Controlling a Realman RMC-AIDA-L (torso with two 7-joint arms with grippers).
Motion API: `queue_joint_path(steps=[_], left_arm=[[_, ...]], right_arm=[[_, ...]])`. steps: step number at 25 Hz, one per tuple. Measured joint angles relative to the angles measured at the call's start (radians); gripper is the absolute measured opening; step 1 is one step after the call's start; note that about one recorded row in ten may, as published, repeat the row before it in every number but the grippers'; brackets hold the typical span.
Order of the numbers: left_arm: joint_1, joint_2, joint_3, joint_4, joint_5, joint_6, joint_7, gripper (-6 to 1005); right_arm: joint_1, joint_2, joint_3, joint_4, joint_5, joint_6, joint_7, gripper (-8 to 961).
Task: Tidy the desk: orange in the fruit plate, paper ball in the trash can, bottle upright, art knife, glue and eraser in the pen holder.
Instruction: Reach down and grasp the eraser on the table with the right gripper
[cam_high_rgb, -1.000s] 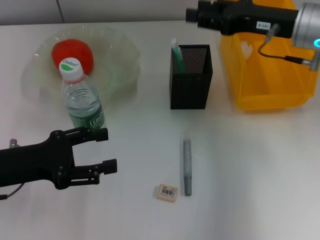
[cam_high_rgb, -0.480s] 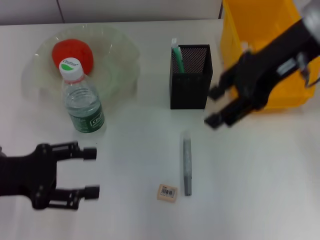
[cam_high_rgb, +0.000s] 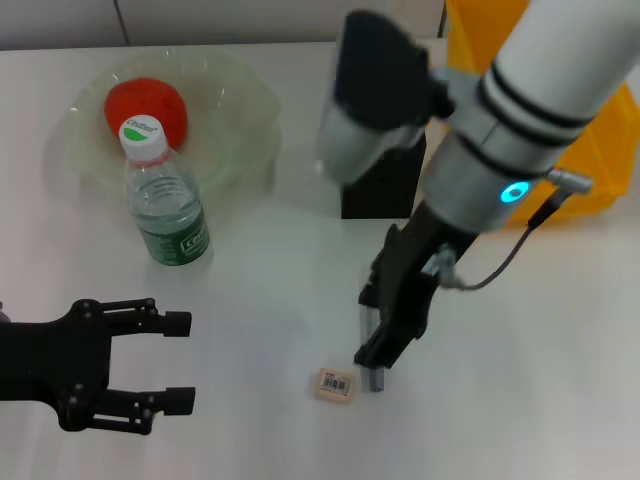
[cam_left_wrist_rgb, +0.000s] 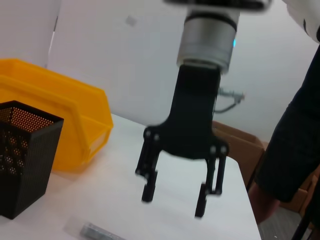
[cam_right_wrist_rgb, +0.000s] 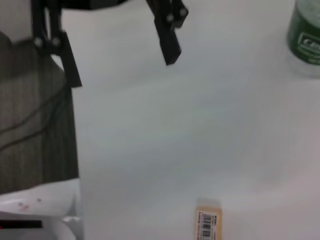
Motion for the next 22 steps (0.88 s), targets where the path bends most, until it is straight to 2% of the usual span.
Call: queue_joint_path(steps=[1, 2, 5, 6, 7, 11, 16, 22], left_arm=[[-0.001, 0.000, 0.000, -0.001, 0.000, -0.002, 0.000, 844], [-0.001, 0.000, 0.000, -0.001, 0.000, -0.002, 0.000, 844], [-0.002, -0.002, 0.001, -0.001, 0.000, -0.003, 0.000, 844], [-0.003, -0.003, 0.002, -0.001, 0.000, -0.004, 0.000, 844], [-0.003, -0.003, 0.002, -0.001, 0.000, -0.004, 0.000, 844], [0.001, -0.001, 0.000, 0.002, 0.000, -0.005, -0.001, 844], [0.002, 0.000, 0.000, 0.001, 0.000, -0.010, -0.001, 844], [0.001, 0.001, 0.001, 0.001, 0.000, -0.020, -0.001, 844]], right_arm=[[0.005, 0.001, -0.059, 0.013, 0.013, 0.037, 0.021, 686], [0.005, 0.001, -0.059, 0.013, 0.013, 0.037, 0.021, 686], [0.018, 0.002, -0.146, 0.035, 0.033, 0.090, 0.058, 685], [0.016, 0.002, -0.204, 0.038, 0.035, 0.130, 0.087, 685], [0.016, 0.002, -0.204, 0.038, 0.035, 0.130, 0.087, 685], [-0.005, 0.002, -0.318, 0.042, 0.036, 0.232, 0.140, 684], [-0.024, 0.002, -0.373, 0.045, 0.066, 0.289, 0.153, 683], [-0.037, 0.002, -0.393, 0.057, 0.075, 0.326, 0.156, 682]])
